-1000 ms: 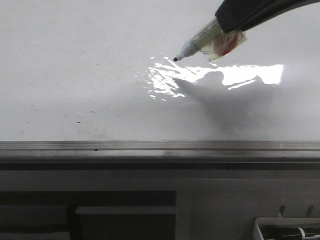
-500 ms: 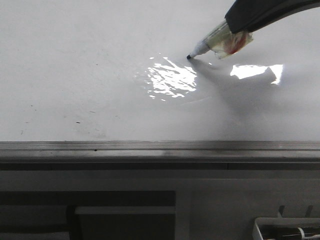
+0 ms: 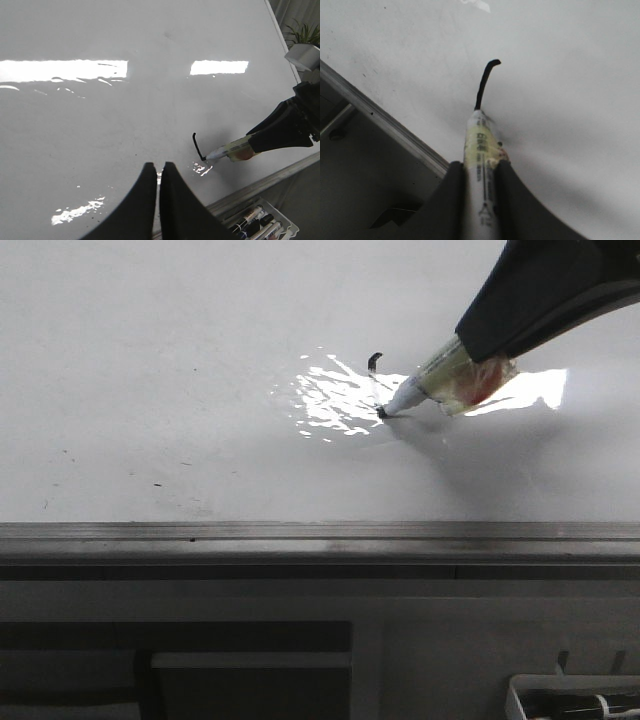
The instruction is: Write number 5 on whiteboard
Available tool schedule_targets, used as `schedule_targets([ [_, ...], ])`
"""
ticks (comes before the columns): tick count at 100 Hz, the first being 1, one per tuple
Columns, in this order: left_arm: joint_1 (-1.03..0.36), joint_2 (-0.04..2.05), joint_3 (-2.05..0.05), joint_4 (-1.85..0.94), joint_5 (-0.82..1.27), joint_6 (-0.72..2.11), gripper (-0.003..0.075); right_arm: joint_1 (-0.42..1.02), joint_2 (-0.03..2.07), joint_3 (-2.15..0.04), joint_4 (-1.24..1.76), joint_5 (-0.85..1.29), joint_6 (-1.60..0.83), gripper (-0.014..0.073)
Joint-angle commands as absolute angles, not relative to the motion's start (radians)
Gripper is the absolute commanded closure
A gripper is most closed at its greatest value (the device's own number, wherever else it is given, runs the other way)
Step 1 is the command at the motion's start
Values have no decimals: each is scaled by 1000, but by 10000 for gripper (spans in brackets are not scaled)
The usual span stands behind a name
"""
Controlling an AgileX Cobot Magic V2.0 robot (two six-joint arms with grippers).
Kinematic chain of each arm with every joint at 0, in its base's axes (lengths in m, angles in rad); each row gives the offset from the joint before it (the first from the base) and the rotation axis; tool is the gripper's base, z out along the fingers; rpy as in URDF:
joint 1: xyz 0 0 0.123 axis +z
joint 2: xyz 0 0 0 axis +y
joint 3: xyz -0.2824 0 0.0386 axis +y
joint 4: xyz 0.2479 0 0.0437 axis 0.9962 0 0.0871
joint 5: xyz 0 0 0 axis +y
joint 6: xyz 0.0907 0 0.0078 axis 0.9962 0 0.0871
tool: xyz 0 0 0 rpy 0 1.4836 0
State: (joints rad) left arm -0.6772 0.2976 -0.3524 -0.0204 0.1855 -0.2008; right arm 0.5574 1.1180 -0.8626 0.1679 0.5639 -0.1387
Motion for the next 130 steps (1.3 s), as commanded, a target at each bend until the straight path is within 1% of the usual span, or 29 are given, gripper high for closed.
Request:
schedule_targets([
  [1, -676, 305, -376, -29, 102, -208, 741, 550, 1116, -883, 109, 554, -130, 634],
  [20, -676, 305, -376, -34, 95, -208, 741, 550, 1076, -883, -121, 601, 101, 634],
  [30, -676, 305, -376, -34, 95, -208, 741, 550, 1064, -883, -128, 670, 106, 634],
  [40, -676, 305, -376, -34, 90, -208, 741, 557, 1064, -877, -65, 708, 106, 634],
  [60, -676, 305, -376, -42, 89, -208, 741, 684, 1101, -843, -9, 559, 106, 634],
  [68, -676, 305, -376, -42, 87, -208, 741, 729, 1135, -860, -9, 550, 106, 634],
  [80, -676, 305, -376, -42, 87, -208, 741, 752, 1128, -909, -9, 564, 106, 634],
  [103, -676, 305, -376, -44, 87, -208, 741, 729, 1036, -971, -84, 564, 106, 634],
  [117, -676, 305, -376, -44, 84, -208, 741, 669, 1051, -971, -87, 559, 106, 634],
  [130, -676, 305, -376, -44, 78, -208, 741, 659, 1069, -971, -87, 539, 106, 634],
])
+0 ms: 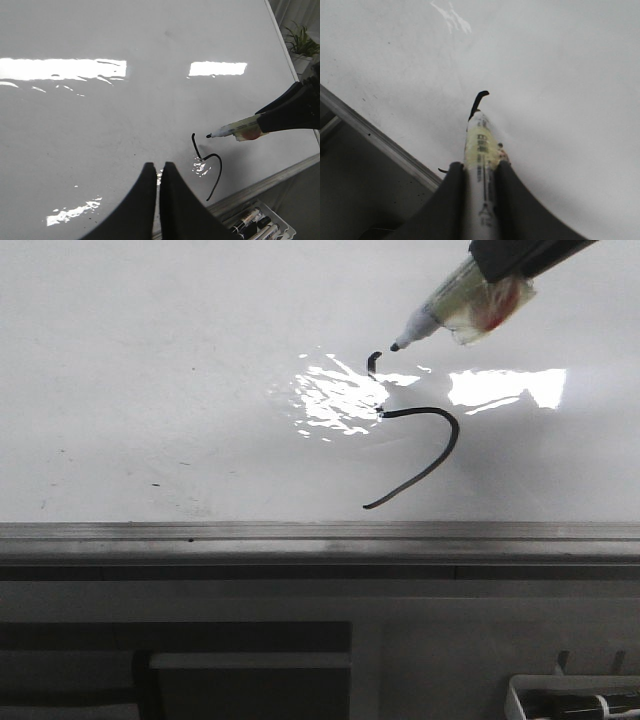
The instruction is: Write number 5 on whiteboard
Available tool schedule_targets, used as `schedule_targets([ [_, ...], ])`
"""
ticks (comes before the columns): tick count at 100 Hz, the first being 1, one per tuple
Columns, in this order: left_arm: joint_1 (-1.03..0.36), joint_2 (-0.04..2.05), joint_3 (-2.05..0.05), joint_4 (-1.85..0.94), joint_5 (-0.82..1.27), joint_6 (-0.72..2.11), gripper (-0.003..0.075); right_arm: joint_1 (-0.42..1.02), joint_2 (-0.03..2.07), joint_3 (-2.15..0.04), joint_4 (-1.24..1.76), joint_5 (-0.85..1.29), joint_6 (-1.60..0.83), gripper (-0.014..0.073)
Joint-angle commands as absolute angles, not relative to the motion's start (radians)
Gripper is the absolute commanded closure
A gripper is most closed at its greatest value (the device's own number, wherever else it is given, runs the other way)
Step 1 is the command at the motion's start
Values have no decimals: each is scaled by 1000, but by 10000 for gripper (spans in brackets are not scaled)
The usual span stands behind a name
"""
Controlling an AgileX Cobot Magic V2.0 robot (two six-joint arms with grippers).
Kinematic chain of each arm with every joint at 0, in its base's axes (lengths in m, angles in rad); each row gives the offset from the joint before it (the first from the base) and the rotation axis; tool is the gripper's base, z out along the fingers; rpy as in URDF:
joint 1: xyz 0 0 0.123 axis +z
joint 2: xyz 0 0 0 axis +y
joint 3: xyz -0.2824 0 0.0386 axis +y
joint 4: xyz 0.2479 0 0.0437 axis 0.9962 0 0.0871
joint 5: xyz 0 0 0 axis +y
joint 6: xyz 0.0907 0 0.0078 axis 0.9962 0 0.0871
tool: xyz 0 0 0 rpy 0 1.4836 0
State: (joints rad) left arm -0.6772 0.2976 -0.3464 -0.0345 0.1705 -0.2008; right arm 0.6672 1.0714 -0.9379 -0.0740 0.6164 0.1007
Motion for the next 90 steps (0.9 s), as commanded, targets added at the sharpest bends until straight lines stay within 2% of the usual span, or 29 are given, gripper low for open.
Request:
schedule_targets([
  [1, -676, 305, -376, -44, 78, -208, 741, 659, 1071, -971, -87, 538, 106, 634],
  [90, -676, 305, -376, -44, 65, -208, 741, 619, 1156, -971, -91, 512, 117, 634],
])
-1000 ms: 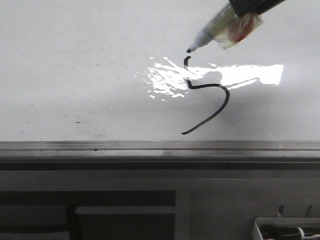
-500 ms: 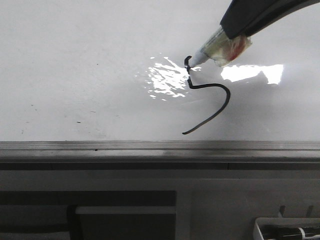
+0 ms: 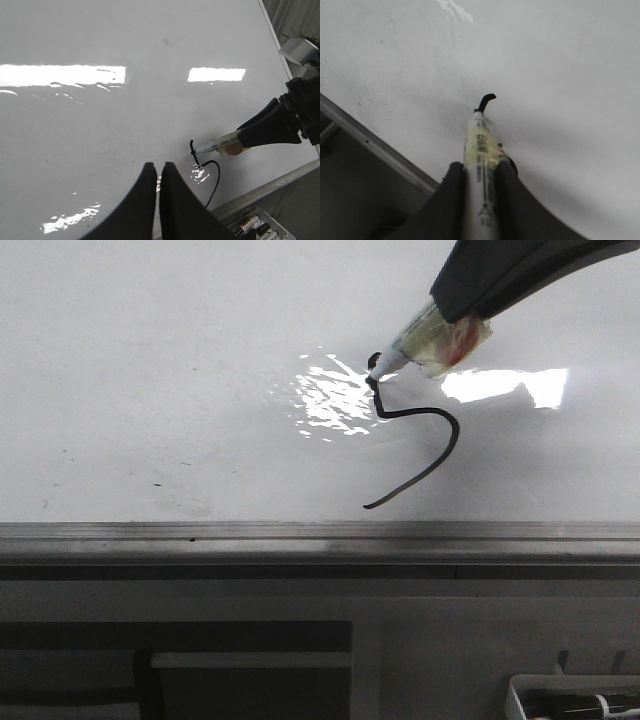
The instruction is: Write number 5 on whiteboard
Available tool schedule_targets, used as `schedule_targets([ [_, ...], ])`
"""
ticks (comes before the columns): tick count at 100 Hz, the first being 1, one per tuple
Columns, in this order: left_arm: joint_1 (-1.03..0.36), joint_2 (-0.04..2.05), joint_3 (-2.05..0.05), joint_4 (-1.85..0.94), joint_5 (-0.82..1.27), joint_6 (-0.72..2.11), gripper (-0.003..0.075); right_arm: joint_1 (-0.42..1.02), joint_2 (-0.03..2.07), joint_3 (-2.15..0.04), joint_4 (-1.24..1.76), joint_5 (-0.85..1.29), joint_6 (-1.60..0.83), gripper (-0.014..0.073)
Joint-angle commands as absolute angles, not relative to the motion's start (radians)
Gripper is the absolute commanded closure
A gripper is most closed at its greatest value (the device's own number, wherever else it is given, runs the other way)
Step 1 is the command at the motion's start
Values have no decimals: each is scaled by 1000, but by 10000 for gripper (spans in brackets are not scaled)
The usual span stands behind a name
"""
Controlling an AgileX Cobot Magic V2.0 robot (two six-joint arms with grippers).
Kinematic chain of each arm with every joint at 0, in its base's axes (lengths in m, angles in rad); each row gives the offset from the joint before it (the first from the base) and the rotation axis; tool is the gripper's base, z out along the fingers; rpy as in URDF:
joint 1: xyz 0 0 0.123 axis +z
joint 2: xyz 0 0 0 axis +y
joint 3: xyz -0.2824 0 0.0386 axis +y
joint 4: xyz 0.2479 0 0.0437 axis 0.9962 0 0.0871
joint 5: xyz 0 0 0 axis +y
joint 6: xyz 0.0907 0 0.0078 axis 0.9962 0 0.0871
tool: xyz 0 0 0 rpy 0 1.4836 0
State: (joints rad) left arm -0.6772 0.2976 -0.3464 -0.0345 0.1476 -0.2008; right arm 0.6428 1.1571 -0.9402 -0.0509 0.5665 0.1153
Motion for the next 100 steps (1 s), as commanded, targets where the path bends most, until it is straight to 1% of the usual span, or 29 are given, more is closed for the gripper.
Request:
schedule_targets([
  [1, -676, 305, -376, -44, 65, -208, 741, 619, 1156, -971, -91, 512, 117, 634],
  [24, -676, 305, -376, -44, 65, -208, 741, 619, 1156, -971, -121, 572, 138, 634],
  [60, -676, 305, -376, -44, 65, -208, 741, 619, 1106, -969, -372, 727, 315, 634],
  [87, -676, 305, -376, -44, 60, -208, 741, 617, 1091, -971, -382, 695, 317, 634],
  [96, -676, 305, -376, -44, 60, -208, 737, 646, 1056, -992, -375, 665, 317, 635],
  [100, -676, 305, -378, -44, 64, -208, 718, 670, 1031, -1003, -375, 655, 317, 635],
])
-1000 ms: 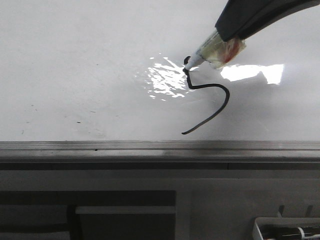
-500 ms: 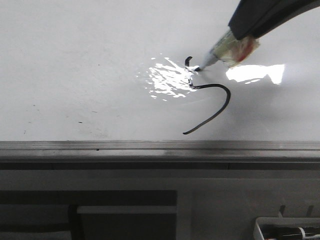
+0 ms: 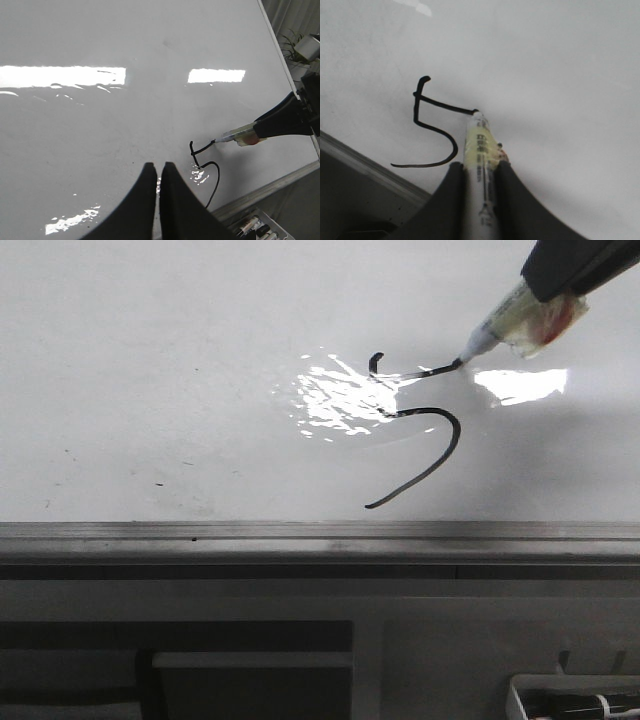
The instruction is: Write number 5 on whiteboard
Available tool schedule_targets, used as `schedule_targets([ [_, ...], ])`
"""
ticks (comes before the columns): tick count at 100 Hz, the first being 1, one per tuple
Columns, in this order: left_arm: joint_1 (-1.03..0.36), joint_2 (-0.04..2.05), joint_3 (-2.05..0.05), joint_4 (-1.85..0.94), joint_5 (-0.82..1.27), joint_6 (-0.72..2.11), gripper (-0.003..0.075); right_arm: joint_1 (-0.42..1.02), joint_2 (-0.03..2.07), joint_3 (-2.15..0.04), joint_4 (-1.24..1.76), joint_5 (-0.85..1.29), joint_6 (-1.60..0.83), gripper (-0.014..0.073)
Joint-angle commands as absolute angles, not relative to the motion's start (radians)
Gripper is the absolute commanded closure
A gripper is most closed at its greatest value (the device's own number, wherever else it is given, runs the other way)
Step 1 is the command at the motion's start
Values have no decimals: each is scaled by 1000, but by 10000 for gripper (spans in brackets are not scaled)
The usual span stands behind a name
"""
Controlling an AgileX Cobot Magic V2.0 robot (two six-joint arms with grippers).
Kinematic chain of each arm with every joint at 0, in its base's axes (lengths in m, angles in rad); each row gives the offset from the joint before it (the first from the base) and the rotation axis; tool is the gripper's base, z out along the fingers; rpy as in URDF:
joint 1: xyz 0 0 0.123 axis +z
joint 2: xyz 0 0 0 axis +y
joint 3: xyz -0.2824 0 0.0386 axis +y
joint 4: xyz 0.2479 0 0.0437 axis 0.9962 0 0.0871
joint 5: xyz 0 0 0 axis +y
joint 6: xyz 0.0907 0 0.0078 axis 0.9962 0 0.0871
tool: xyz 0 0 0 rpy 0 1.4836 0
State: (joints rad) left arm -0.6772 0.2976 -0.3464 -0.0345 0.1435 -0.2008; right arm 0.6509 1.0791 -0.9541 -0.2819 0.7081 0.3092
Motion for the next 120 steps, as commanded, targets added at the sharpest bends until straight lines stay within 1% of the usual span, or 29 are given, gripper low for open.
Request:
schedule_targets([
  [1, -676, 305, -378, -44, 64, -208, 713, 675, 1022, -1008, -375, 656, 317, 635],
  [8, -677, 305, -381, -54, 64, -208, 621, 728, 981, -1025, -375, 649, 306, 635],
  [9, -677, 305, -381, -54, 64, -208, 582, 739, 978, -1028, -375, 649, 306, 635],
  [10, -677, 305, -381, -54, 64, -208, 582, 745, 975, -1028, -375, 649, 304, 635],
  [20, -697, 320, -393, -54, 71, -200, 355, 819, 939, -1030, -377, 659, 279, 635],
  [25, -713, 341, -408, -54, 97, -187, 286, 855, 936, -1030, -375, 674, 246, 635],
  [28, -725, 356, -422, -54, 125, -168, 269, 871, 936, -1030, -375, 680, 233, 636],
  [36, -772, 423, -458, -54, 182, -105, 290, 911, 936, -1013, -375, 669, 195, 636],
  [48, -873, 550, -528, -56, 259, 6, 379, 972, 938, -964, -375, 623, 147, 649],
  [55, -945, 642, -571, -56, 291, 70, 412, 1011, 940, -929, -375, 611, 104, 662],
  [72, -1118, 831, -653, -46, 306, 200, 412, 1073, 950, -870, -375, 617, 60, 662],
  [81, -1176, 906, -686, 0, 304, 215, 412, 1089, 950, -862, -362, 619, 31, 662],
  [88, -1194, 953, -708, 27, 304, 215, 413, 1099, 950, -862, -323, 619, -18, 662],
  [110, -1179, 1040, -749, 27, 302, 215, 413, 1102, 950, -861, -277, 680, -72, 662],
  [120, -1179, 1056, -759, 27, 299, 215, 413, 1114, 950, -861, -203, 676, -173, 662],
])
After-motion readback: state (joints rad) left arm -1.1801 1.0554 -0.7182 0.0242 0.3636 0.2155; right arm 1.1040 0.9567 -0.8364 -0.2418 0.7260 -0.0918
